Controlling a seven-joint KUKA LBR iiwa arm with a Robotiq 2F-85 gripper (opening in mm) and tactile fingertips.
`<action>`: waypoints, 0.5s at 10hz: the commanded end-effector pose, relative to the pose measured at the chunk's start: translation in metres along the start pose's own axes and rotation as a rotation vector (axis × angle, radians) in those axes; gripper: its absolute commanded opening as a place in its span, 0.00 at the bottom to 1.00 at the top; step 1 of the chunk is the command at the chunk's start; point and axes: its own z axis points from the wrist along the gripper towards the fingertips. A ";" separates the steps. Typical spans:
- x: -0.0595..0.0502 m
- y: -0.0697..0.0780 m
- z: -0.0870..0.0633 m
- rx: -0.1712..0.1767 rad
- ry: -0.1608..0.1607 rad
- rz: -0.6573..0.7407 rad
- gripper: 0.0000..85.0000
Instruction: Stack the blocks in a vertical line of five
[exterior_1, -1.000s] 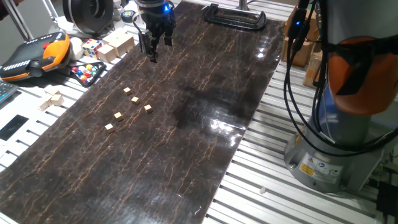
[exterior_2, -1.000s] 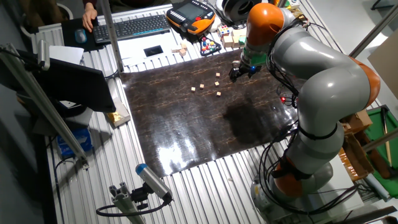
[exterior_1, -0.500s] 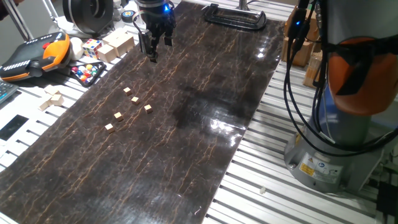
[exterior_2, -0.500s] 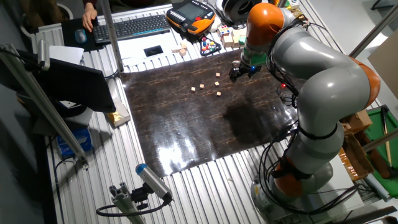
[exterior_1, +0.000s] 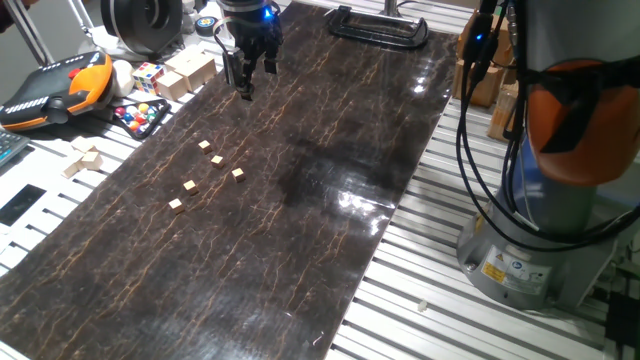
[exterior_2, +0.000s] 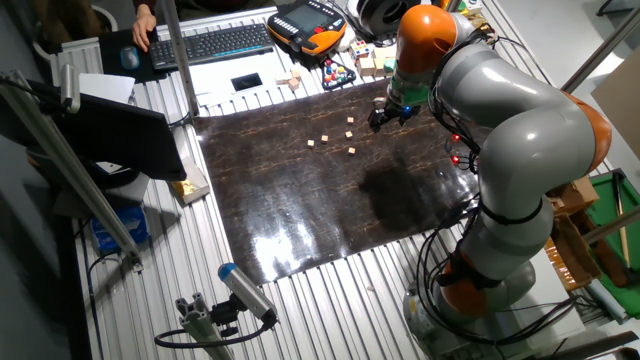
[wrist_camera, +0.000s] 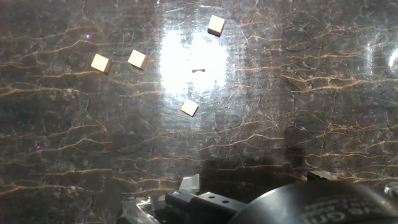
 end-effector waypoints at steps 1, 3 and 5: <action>0.000 0.000 0.000 0.039 -0.008 -0.142 0.01; 0.000 0.001 -0.001 0.039 -0.007 -0.140 0.01; 0.000 0.001 0.000 0.037 -0.004 -0.139 0.01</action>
